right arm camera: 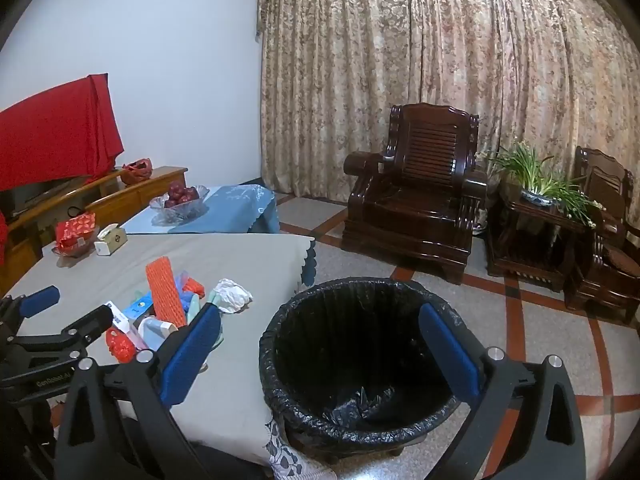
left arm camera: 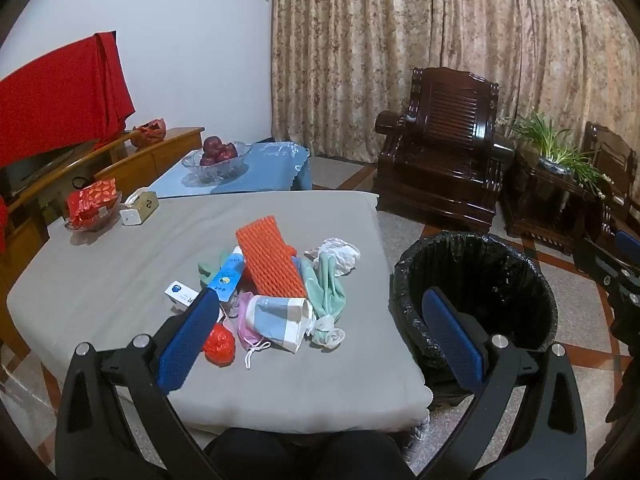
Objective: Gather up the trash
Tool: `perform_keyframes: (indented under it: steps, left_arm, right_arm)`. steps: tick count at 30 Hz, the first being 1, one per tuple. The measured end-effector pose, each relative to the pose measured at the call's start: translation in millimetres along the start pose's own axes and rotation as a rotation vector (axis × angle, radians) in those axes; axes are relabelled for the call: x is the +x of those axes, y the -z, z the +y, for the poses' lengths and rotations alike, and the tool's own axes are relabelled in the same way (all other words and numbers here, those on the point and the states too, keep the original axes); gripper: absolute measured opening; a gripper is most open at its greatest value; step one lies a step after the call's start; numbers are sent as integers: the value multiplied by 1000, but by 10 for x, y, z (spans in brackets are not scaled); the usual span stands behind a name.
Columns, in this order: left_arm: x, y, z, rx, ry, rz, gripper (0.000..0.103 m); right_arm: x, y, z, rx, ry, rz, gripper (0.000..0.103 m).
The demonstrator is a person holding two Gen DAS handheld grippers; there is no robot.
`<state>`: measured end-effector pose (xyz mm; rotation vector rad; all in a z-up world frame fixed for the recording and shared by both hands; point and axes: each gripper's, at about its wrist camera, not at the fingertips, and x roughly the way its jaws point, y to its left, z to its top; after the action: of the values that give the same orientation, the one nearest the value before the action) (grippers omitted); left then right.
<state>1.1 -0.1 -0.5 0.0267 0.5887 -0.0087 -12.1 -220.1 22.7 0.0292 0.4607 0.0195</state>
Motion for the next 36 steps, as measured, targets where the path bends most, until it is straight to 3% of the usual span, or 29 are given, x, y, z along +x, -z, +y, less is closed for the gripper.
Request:
perform_keyframes:
  steps: [36]
  left_arm:
    - [8,-20,-27,-4,-1,0,98]
  right_arm:
    - [17,20,-10,-1,2,3,97]
